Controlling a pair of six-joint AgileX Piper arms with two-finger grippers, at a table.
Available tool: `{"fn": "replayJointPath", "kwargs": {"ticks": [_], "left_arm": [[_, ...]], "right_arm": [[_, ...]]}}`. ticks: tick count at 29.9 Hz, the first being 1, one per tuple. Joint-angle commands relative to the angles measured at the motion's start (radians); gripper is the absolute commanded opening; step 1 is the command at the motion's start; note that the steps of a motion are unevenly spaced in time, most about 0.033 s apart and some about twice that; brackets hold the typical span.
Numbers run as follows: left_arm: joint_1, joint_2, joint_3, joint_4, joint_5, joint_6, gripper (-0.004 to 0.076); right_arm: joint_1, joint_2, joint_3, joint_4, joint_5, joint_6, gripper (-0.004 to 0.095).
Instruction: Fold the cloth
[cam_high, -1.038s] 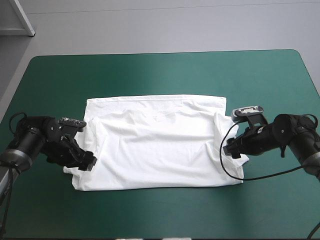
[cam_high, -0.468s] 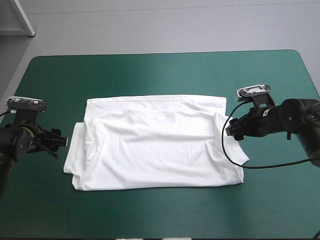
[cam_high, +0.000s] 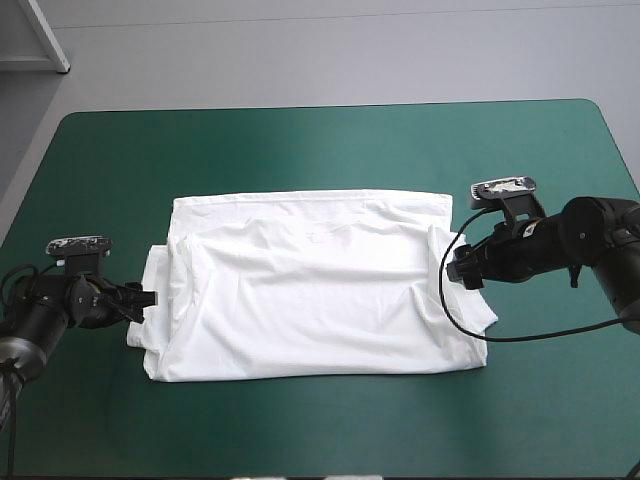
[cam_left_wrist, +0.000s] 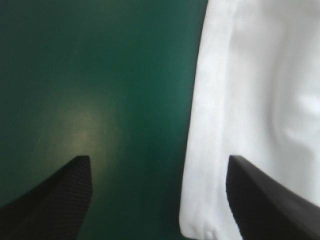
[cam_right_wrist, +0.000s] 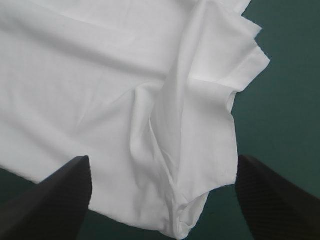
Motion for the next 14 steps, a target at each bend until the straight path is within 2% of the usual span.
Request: {"fn": "replayJointPath", "kwargs": {"ticks": [1,9,14], "left_arm": [[0.012,0.058,-0.021,-0.014,-0.088,0.025,0.0540],[0.010,0.189,-0.021,-0.159,-0.201,0.131,0.0540],[0.010,0.246,-0.021,-0.160,-0.206,0.135,0.0509]], "right_arm": [[0.002,-0.038,-0.030,0.035,-0.020,-0.012,0.0740],[0.002,-0.040,-0.030,0.046,-0.020,-0.022,0.0738],[0.002,-0.040,-0.030,0.046,-0.026,-0.026,0.0738]]}}
